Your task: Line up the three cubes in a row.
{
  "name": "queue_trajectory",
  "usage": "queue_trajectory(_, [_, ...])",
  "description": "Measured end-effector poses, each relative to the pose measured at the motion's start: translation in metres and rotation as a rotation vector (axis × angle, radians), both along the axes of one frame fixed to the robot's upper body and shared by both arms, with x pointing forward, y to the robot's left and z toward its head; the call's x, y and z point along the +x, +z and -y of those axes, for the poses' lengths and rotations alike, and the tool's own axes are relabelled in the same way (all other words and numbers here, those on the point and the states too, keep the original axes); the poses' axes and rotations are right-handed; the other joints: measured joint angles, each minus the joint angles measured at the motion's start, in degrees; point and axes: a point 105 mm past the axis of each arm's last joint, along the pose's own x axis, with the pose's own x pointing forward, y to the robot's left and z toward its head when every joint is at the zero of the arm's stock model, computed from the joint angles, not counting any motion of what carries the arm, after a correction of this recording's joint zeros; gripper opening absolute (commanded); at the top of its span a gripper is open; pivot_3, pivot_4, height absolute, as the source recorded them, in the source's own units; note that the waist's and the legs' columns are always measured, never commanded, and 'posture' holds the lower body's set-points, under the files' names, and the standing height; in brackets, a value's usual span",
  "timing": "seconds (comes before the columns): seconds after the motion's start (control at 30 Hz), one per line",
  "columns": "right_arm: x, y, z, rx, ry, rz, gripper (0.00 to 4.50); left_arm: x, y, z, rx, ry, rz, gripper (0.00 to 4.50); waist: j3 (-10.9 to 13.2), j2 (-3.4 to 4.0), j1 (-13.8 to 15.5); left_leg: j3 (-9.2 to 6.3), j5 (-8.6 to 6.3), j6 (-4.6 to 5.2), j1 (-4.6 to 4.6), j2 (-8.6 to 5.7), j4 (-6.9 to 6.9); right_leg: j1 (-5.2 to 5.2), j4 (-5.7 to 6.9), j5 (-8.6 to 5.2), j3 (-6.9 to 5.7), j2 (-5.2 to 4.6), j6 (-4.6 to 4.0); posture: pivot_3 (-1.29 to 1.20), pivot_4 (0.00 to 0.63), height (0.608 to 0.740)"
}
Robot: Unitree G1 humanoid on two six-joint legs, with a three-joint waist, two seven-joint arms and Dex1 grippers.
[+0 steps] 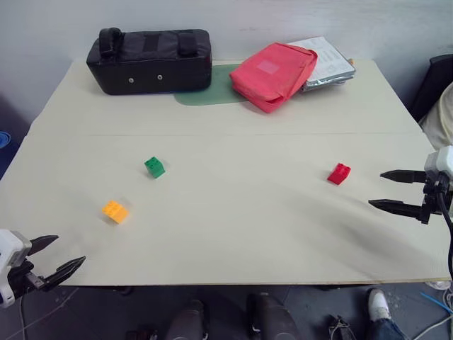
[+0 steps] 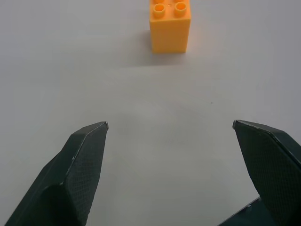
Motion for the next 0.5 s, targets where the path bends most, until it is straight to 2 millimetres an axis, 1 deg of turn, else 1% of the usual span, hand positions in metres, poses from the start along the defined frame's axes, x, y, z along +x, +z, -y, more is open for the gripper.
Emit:
queue_trajectory(0.17, [-0.0010,-0.0033,-0.0014,-0.007,-0.007,-0.007,4.50,-0.0006,-0.0014,0.0003,-0.020,0.004,-0.014,4.47,0.00,0.00,0.01,0.00,0.00,0.01,0.00,0.00,0.01,0.00,0.00,0.00,0.01,0.00,0.00,0.00,0.150,0.740])
queue_trajectory(0.5, [-0.0030,-0.0054,-0.0028,-0.019,-0.024,-0.001,4.50,0.0055,0.0035,-0.0003,-0.013,0.005,0.013,4.47,0.00,0.00,0.01,0.00,0.01,0.00,0.00,0.00,0.02,0.01,0.03,0.00,0.00,0.00,0.01,0.00,0.150,0.740])
